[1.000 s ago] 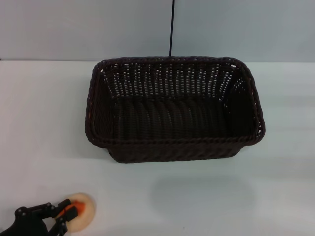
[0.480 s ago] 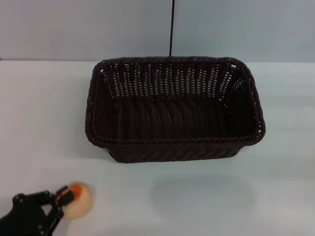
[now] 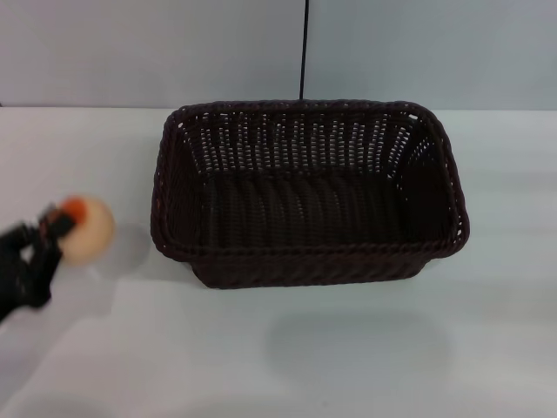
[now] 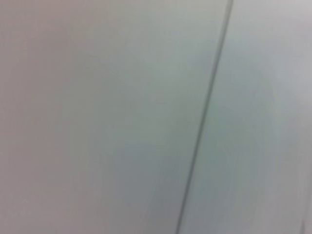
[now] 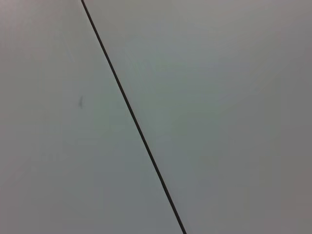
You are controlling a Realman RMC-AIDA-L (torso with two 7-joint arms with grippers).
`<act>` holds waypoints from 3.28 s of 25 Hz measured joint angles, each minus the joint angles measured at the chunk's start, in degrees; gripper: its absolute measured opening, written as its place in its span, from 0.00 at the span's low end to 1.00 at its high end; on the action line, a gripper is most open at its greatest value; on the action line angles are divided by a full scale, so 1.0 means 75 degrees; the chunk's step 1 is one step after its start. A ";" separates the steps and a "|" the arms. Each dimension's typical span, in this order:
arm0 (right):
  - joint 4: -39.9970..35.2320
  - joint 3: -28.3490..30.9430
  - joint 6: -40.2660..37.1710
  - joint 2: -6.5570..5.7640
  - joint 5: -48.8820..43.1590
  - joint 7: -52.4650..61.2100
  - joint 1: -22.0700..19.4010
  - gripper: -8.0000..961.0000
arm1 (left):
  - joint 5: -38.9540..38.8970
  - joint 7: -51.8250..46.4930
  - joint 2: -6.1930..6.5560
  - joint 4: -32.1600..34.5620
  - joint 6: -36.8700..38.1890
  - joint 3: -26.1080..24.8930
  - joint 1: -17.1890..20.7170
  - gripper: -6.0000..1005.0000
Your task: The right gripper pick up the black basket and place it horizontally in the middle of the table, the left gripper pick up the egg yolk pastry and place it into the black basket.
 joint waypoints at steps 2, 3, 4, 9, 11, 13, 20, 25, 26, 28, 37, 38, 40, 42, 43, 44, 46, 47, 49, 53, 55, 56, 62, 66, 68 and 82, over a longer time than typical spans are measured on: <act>0.0001 0.0001 -0.0001 -0.0001 0.0000 0.0012 -0.0007 0.46 | -0.0002 -0.0021 -0.0006 -0.0294 0.0003 -0.0351 -0.0315 0.06; 0.0003 0.0001 -0.0010 -0.0001 0.0000 0.0023 -0.0018 0.46 | 0.0014 -0.0022 -0.0023 -0.0572 -0.0003 -0.0388 -0.0640 0.06; 0.0003 0.0001 -0.0010 -0.0001 0.0000 0.0023 -0.0018 0.46 | 0.0014 -0.0022 -0.0023 -0.0572 -0.0003 -0.0388 -0.0640 0.06; 0.0087 0.0001 -0.0018 0.0004 0.0000 0.0036 -0.0035 0.46 | 0.0083 0.0041 -0.0077 -0.1373 -0.0421 -0.0091 -0.1464 0.06; 0.0114 0.0000 -0.0019 0.0001 0.0000 0.0037 -0.0040 0.46 | 0.0086 0.0126 -0.0080 -0.1575 -0.0705 0.0189 -0.1728 0.07; 0.0124 0.0001 -0.0022 -0.0001 0.0000 0.0041 -0.0055 0.46 | 0.0088 0.0138 -0.0091 -0.1815 -0.1253 0.0513 -0.2069 0.08; 0.0126 0.0000 -0.0158 0.0003 0.0000 0.0067 -0.0131 0.46 | 0.0078 0.0185 -0.0095 -0.2181 -0.1519 0.0506 -0.2142 0.10; 0.0124 0.0004 -0.0209 0.0009 0.0000 0.0070 -0.0161 0.46 | 0.0037 0.0185 -0.0080 -0.2177 -0.1174 0.0227 -0.1981 0.31; 0.0123 0.0007 -0.0210 0.0010 0.0000 0.0070 -0.0163 0.46 | 0.0031 0.0193 -0.0073 -0.2144 -0.1006 0.0059 -0.1892 0.36; 0.0124 0.0014 -0.0245 0.0011 0.0000 0.0071 -0.0162 0.46 | 0.0027 0.0311 -0.0070 -0.2123 -0.0656 -0.0400 -0.1692 0.45; 0.0247 0.0491 -0.0643 0.0011 0.0000 0.0079 -0.0231 0.46 | 0.0025 0.0572 -0.0037 -0.2072 0.0347 -0.3060 -0.0488 0.67; 0.0272 0.0598 -0.0694 0.0011 0.0000 0.0080 -0.0266 0.46 | 0.0024 0.0569 -0.0019 -0.1963 0.0476 -0.3608 -0.0233 0.69; 0.0294 0.0671 -0.0718 0.0011 0.0000 0.0081 -0.0285 0.46 | 0.0024 0.0533 -0.0012 -0.1838 0.0612 -0.4048 -0.0036 0.69; 0.0298 0.0696 -0.0722 0.0011 0.0000 0.0081 -0.0290 0.46 | 0.0024 0.0521 -0.0012 -0.1818 0.0642 -0.4177 0.0034 0.68; 0.0304 0.0740 -0.0725 0.0011 0.0000 0.0084 -0.0295 0.46 | 0.0026 0.0507 -0.0012 -0.1799 0.0703 -0.4422 0.0180 0.68; 0.0304 0.0740 -0.0725 0.0011 0.0000 0.0084 -0.0295 0.46 | 0.0026 0.0507 -0.0012 -0.1799 0.0703 -0.4422 0.0180 0.67; 0.0311 0.0777 -0.0727 0.0011 0.0000 0.0096 -0.0295 0.46 | 0.0027 0.0506 -0.0013 -0.1792 0.0734 -0.4580 0.0278 0.65; 0.0316 0.0784 -0.0727 0.0011 0.0000 0.0107 -0.0295 0.46 | 0.0027 0.0506 -0.0013 -0.1792 0.0734 -0.4580 0.0278 0.64; 0.0321 0.0789 -0.0728 0.0011 0.0002 0.0156 -0.0294 0.46 | 0.0027 0.0505 -0.0013 -0.1790 0.0740 -0.4616 0.0297 0.63; 0.0323 0.0790 -0.0846 0.0011 0.0007 0.0274 -0.0324 0.46 | 0.0027 0.0521 -0.0013 -0.1790 0.0779 -0.4651 0.0292 0.60; 0.0323 0.0801 -0.0892 0.0011 0.0009 0.0286 -0.0335 0.46 | 0.0027 0.0539 -0.0013 -0.1790 0.0798 -0.4654 0.0277 0.58; 0.0323 0.0804 -0.0899 0.0010 0.0011 0.0288 -0.0337 0.46 | 0.0027 0.0551 -0.0013 -0.1790 0.0801 -0.4656 0.0270 0.57; 0.0323 0.0889 -0.0904 0.0000 0.0011 0.0290 -0.0319 0.46 | 0.0027 0.0549 -0.0013 -0.1790 0.0805 -0.4786 0.0226 0.49; 0.0323 0.0923 -0.0904 -0.0012 0.0011 0.0293 -0.0289 0.46 | 0.0026 0.0479 -0.0013 -0.1798 0.0801 -0.4963 0.0206 0.40; 0.0323 0.0979 -0.0904 -0.0013 0.0011 0.0294 -0.0271 0.46 | 0.0026 0.0477 -0.0013 -0.1816 0.0783 -0.5078 0.0204 0.35; 0.0315 0.1052 -0.0847 -0.0013 0.0011 0.0293 -0.0229 0.46 | 0.0026 0.0469 -0.0013 -0.1799 0.0794 -0.5427 0.0206 0.01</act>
